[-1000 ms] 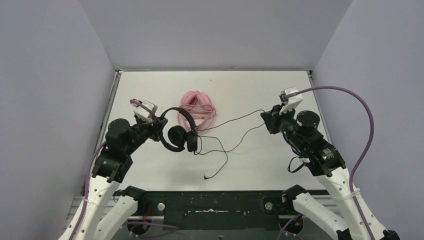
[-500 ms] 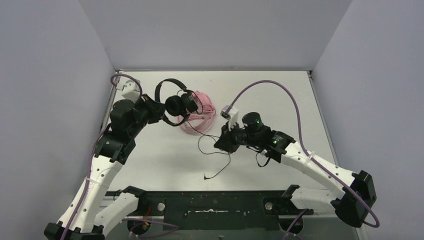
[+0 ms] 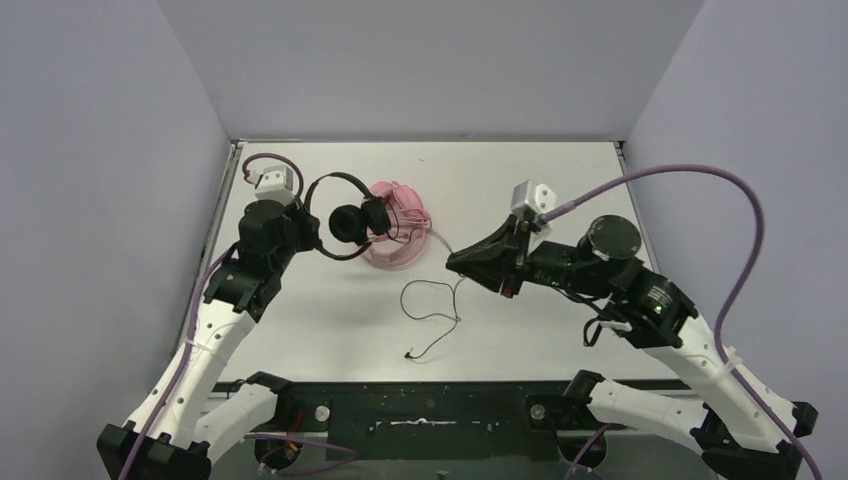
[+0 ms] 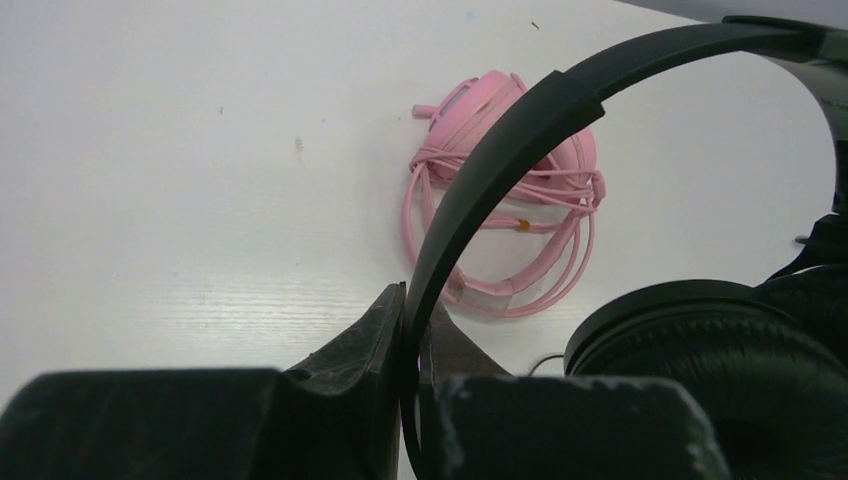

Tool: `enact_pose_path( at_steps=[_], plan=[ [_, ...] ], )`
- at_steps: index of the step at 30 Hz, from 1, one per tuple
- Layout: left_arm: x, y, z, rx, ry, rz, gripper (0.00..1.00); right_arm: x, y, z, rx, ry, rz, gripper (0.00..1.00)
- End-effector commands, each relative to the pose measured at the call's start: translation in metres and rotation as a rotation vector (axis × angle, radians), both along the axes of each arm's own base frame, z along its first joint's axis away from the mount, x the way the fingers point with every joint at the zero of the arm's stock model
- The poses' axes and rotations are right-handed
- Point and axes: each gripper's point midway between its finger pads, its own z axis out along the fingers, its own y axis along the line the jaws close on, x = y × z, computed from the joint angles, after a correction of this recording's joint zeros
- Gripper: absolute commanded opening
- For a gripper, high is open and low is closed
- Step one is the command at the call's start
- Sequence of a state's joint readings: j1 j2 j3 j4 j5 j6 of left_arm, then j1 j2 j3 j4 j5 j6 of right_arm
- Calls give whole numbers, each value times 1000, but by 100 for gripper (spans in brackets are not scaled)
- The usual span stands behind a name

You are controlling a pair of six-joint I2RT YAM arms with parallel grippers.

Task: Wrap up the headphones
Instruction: Wrap the headphones cable around the headphones.

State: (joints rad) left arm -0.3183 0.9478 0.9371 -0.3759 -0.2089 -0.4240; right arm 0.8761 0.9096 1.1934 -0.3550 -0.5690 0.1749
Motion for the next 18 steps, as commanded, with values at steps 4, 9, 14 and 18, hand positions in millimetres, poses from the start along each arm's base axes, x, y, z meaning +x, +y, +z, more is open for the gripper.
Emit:
enact_pose_path(
  at_steps=[4,9,14,18],
  plan=[
    [-7,-15,17,71,-128,-142,0,18,-18,30,-37,-108,-121,0],
    [-15,-3,9,180,-78,-121,0,67,-71,49,-12,-113,-551,0],
    [-35,-35,41,22,-148,-278,0,134,-148,-50,-460,-82,-1020,0],
    [-51,-57,81,-148,-206,-363,0,137,-120,-146,-567,158,-758,0]
  ],
)
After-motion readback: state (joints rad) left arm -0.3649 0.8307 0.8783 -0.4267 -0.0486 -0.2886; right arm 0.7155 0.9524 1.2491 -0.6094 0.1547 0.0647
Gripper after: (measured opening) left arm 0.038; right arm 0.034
